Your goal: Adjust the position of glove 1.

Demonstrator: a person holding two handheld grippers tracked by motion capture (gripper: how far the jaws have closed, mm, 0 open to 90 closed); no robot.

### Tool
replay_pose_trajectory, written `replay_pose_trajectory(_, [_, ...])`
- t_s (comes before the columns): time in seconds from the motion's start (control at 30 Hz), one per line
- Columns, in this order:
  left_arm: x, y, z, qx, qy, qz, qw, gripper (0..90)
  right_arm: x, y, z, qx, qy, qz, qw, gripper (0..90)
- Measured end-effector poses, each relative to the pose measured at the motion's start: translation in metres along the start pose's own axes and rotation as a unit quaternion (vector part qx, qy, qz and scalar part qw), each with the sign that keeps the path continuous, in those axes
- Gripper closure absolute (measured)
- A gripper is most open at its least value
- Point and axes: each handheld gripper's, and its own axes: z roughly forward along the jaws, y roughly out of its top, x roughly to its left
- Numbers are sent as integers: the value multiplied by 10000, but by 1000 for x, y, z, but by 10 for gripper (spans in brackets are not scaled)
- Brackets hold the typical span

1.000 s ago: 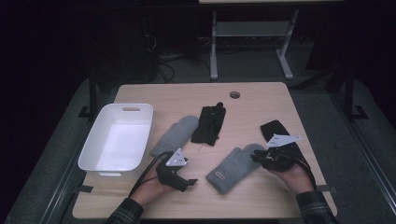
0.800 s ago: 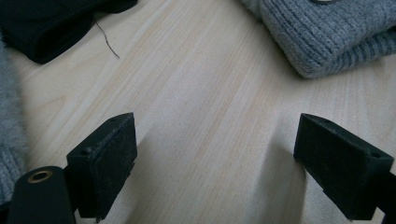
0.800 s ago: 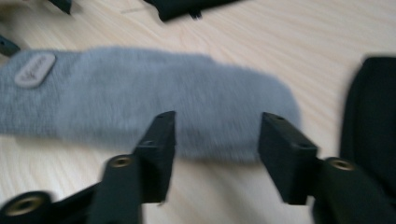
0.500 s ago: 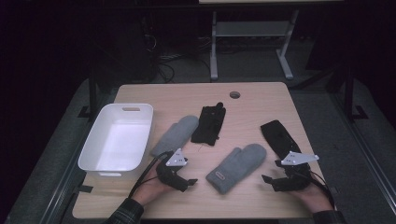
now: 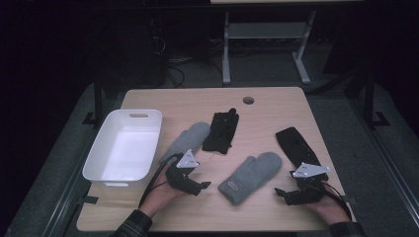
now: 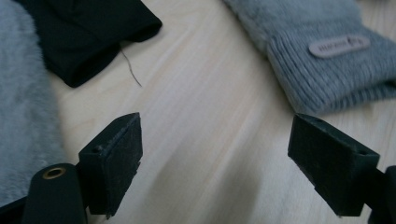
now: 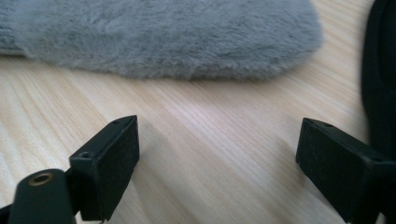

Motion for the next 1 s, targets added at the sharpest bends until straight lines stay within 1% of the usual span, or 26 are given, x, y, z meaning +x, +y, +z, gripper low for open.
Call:
replay_pose_trajectory(0.03, [2,2,-2,-16,40,-5,10000,203,0,0,0,-15,10,9,10000,128])
replay_pose_trajectory(0.1, [5,5,-4,-87,112,-100,9998,216,0,-1,1,-70,17,43,10000,119])
replay_pose_trajectory(0.13, [7,7,-6,-42,167,-90,9998,216,0,-2,1,-79,18,23,10000,118])
replay_pose_trajectory(0.2, [11,9,-8,-56,257,-147,9995,218,-1,-2,1,-94,37,18,9999,118])
replay_pose_trajectory(0.23, [13,11,-8,-101,309,-226,9992,218,-1,-2,1,-93,38,19,9999,117])
replay_pose_trajectory(0.33, [20,17,-11,-133,472,-274,9984,218,-1,-2,1,-95,41,13,9999,117])
replay_pose_trajectory(0.43, [28,23,-10,-137,584,-361,9975,219,-1,-2,1,-100,40,0,9999,117])
replay_pose_trajectory(0.57, [40,30,-8,-184,761,-475,9958,218,-1,-2,1,-98,45,5,9999,118])
replay_pose_trajectory(0.7, [50,37,-5,-202,996,-543,9933,216,-1,-2,1,-91,58,14,9999,120])
replay_pose_trajectory(0.77, [54,39,-1,-236,1104,-633,9916,216,-1,-2,1,-102,56,19,9999,120])
replay_pose_trajectory(0.8, [57,40,1,-218,1183,-671,9905,217,-1,-2,1,-103,58,16,9999,120])
replay_pose_trajectory(0.9, [65,41,5,-142,1310,-794,9881,218,-1,-2,1,-102,57,19,9999,122])
replay_pose_trajectory(1.0, [73,40,10,-71,1454,-923,9850,218,-1,-2,1,-103,55,24,9999,124])
